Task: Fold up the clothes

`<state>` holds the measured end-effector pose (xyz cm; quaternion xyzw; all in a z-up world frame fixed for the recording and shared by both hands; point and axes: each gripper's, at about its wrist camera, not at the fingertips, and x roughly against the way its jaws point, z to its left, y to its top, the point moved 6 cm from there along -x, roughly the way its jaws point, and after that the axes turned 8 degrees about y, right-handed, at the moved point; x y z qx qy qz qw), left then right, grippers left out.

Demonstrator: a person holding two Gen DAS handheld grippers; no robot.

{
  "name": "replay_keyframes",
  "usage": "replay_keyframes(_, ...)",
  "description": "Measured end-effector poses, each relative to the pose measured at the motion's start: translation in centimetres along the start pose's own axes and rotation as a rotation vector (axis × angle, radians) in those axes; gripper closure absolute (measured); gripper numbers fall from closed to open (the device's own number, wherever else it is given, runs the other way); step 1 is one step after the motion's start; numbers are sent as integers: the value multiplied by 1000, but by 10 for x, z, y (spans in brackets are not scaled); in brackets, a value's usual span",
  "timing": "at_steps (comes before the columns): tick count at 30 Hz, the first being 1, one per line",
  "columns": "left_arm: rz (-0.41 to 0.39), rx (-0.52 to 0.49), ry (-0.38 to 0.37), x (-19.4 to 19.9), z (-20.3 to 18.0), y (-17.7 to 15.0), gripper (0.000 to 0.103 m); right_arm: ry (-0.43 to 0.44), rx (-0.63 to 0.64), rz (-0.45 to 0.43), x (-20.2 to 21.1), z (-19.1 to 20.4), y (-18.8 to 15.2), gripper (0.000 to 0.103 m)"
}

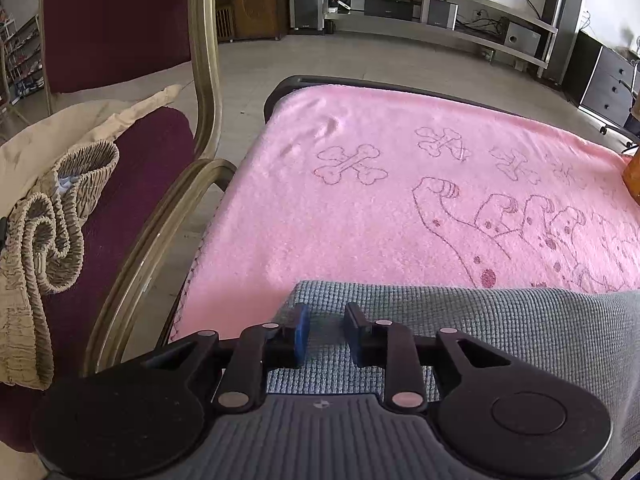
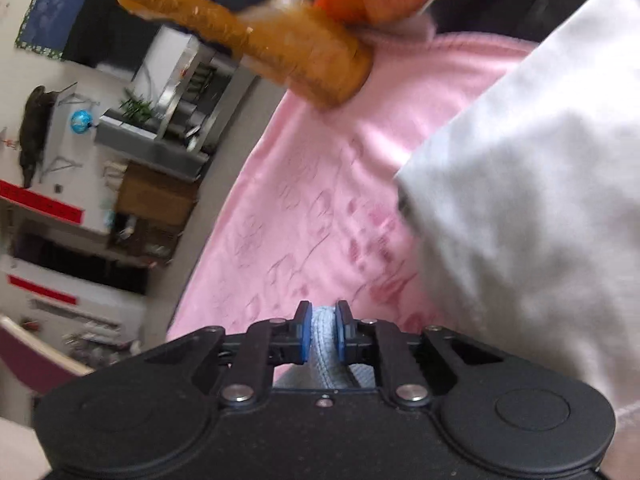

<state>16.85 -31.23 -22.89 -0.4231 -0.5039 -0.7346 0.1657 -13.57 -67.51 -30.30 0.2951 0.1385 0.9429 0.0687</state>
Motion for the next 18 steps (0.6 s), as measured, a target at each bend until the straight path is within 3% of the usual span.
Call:
replay_keyframes(3, 2, 2, 1, 0, 0, 0, 75, -52, 53, -67, 8, 0, 3, 95)
replay_keyframes(4, 2, 2, 2, 0, 0, 0, 75, -105, 123, -111, 13, 5, 5, 103)
replay_keyframes(6, -1, -2, 5, 0, 0, 0, 75, -252, 306, -211, 25, 19, 10, 103)
replay_keyframes(9, -20, -6, 14, 5, 0, 1, 76, -170, 308, -187, 34, 31, 6, 102)
replay_keyframes(11, -40, 10, 29, 12, 4, 3, 82, -102, 292, -160, 39, 38, 1, 98)
replay_keyframes(18, -109, 264, 55, 39, 61, 14, 91, 33, 271, -10, 21, 55, -23, 93)
